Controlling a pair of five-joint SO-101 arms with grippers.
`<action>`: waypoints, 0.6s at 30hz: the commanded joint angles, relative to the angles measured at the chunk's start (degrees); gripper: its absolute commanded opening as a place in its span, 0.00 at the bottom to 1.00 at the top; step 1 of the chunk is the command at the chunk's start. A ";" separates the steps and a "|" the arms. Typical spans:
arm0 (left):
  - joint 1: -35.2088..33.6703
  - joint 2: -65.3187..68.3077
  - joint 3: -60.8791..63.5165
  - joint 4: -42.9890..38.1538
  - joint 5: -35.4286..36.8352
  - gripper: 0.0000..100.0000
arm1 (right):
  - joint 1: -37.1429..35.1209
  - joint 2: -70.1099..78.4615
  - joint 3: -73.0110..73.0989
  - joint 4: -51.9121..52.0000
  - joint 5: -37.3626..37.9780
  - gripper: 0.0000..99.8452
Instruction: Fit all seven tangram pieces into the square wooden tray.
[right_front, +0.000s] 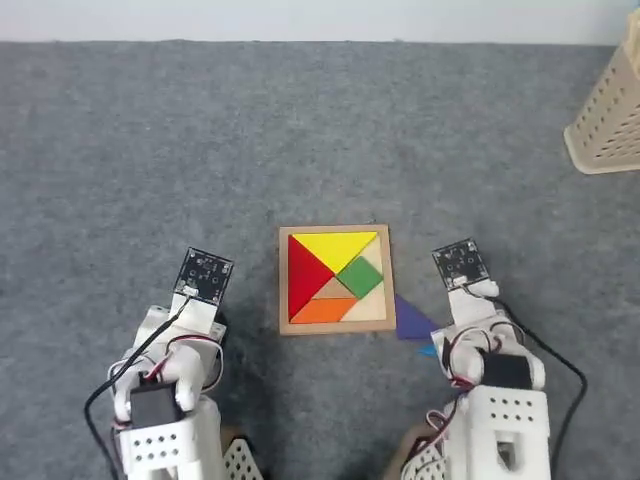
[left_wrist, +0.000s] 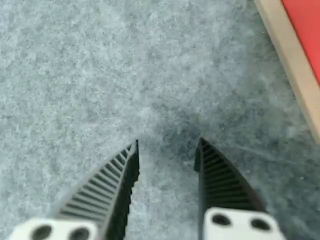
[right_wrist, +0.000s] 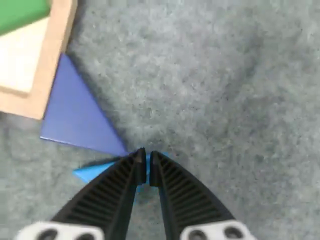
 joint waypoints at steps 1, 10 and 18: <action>0.00 -0.53 -0.40 0.18 0.35 0.18 | 0.92 -1.71 -0.53 0.22 1.32 0.01; 0.00 -0.53 -0.40 0.18 0.35 0.18 | 0.92 -1.80 -0.35 0.13 1.23 0.01; 0.00 -0.53 -0.40 0.18 0.35 0.18 | 1.19 -2.07 -0.35 0.13 1.14 0.01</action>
